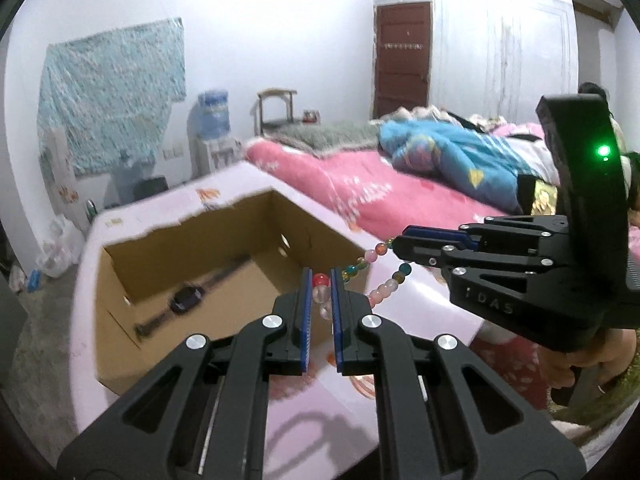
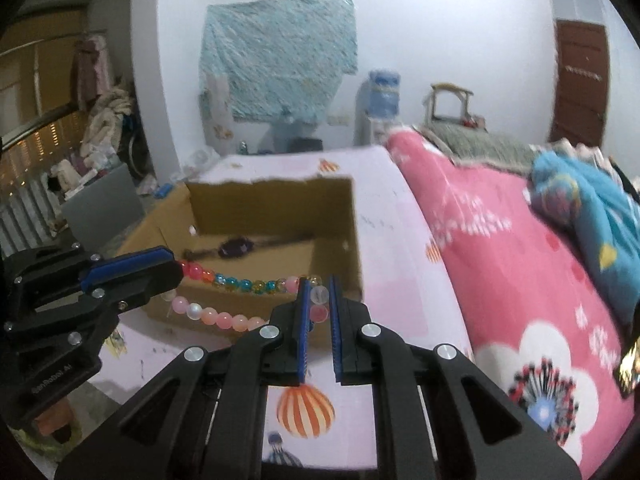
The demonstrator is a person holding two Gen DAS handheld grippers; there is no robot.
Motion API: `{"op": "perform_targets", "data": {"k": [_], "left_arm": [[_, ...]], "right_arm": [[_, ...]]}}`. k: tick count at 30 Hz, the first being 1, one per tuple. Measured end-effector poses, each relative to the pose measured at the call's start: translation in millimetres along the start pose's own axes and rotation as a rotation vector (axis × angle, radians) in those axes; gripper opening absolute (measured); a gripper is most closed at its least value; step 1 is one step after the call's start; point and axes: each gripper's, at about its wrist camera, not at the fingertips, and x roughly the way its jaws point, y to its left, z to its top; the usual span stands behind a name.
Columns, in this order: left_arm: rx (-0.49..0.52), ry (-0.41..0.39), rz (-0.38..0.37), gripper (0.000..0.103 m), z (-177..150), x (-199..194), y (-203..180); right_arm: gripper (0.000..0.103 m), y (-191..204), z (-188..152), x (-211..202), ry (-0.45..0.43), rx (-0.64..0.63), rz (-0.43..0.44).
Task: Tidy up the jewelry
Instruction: 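Lift the multicolour bracelet with the left gripper and carry it into the box, then open the left gripper to drop the bracelet inside the box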
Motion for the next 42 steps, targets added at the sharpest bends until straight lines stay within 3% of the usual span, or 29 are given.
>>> {"op": "perform_targets", "data": {"k": [5, 8, 13, 19, 22, 28, 29, 31, 34, 38, 40, 42], "left_arm": [[-0.009, -0.047, 0.055, 0.008, 23, -12, 30], [-0.05, -0.029, 0.071, 0.008, 34, -7, 61], [-0.166, 0.087, 0.09, 0.008, 31, 18, 120], [-0.28, 0.284, 0.079, 0.008, 2, 58, 169], [-0.292, 0.343, 0.094, 0.008, -12, 70, 179], [-0.277, 0.381, 0.123, 0.009, -21, 72, 179], [-0.275, 0.379, 0.123, 0.01, -21, 70, 179], [-0.271, 0.376, 0.129, 0.016, -18, 72, 177], [-0.272, 0.355, 0.134, 0.023, -15, 65, 176], [-0.266, 0.293, 0.167, 0.035, -7, 42, 171], [-0.269, 0.252, 0.183, 0.047, -4, 28, 167], [-0.268, 0.224, 0.201, 0.053, -1, 18, 163]], "right_arm": [[0.01, 17, 44, 16, -0.036, -0.061, 0.087], [0.01, 25, 71, 44, 0.013, -0.078, 0.191], [0.01, 45, 94, 125, 0.24, -0.085, 0.333], [0.01, 59, 83, 214, 0.55, -0.023, 0.431], [0.01, 66, 72, 240, 0.647, 0.011, 0.45], [0.011, 75, 52, 263, 0.783, 0.037, 0.469], [0.013, 76, 52, 264, 0.785, 0.04, 0.471], [0.028, 76, 51, 260, 0.779, 0.04, 0.468], [0.033, 70, 56, 252, 0.739, 0.04, 0.459], [0.042, 58, 67, 221, 0.624, 0.03, 0.419], [0.054, 52, 72, 199, 0.56, 0.028, 0.41], [0.062, 48, 76, 178, 0.5, 0.025, 0.396]]}}
